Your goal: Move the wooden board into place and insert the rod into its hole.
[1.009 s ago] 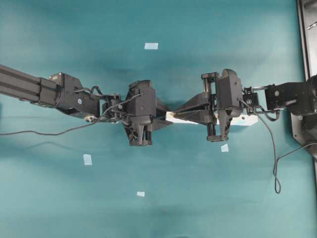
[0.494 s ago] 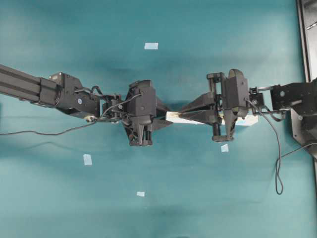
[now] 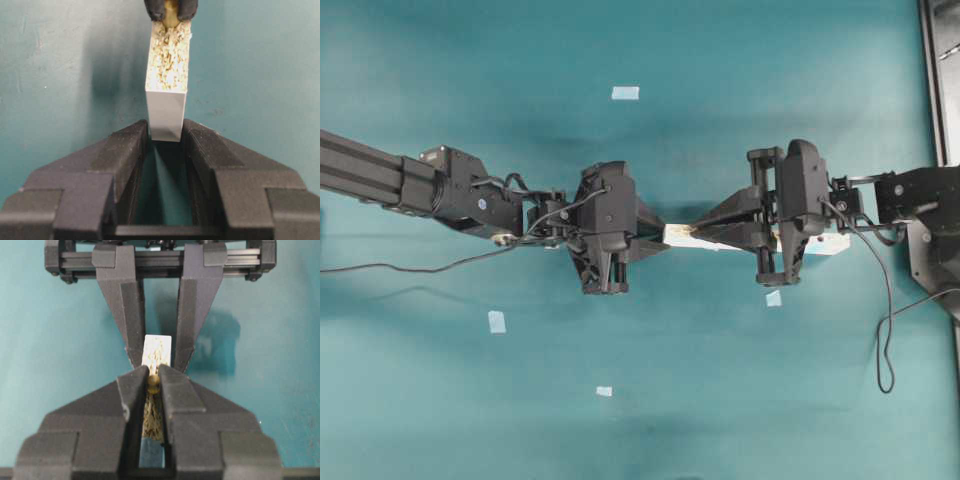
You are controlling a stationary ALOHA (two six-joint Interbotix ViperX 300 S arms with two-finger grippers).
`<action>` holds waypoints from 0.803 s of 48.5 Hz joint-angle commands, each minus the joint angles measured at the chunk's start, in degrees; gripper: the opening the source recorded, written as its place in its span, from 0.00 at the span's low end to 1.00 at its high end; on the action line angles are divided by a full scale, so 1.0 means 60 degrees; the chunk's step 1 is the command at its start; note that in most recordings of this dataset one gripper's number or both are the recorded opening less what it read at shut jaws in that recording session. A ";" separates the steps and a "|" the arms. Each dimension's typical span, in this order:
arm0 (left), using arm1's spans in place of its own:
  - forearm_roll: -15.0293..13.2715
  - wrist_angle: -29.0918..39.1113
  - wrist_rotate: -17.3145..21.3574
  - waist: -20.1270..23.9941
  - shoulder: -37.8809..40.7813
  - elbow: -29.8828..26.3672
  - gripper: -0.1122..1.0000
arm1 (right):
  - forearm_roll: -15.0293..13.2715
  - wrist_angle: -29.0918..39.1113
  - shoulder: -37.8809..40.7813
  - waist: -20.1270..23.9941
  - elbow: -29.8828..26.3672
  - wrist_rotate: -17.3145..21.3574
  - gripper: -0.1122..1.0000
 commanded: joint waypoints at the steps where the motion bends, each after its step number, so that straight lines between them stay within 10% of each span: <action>1: -0.0015 0.0073 -0.0015 -0.0073 -0.0103 -0.0088 0.34 | 0.0000 0.0322 -0.0161 -0.0015 -0.0088 0.0029 0.19; 39: -0.0015 0.0176 -0.0015 -0.0073 -0.0103 -0.0132 0.31 | -0.0103 0.2065 -0.1025 0.0176 -0.0498 0.0073 0.19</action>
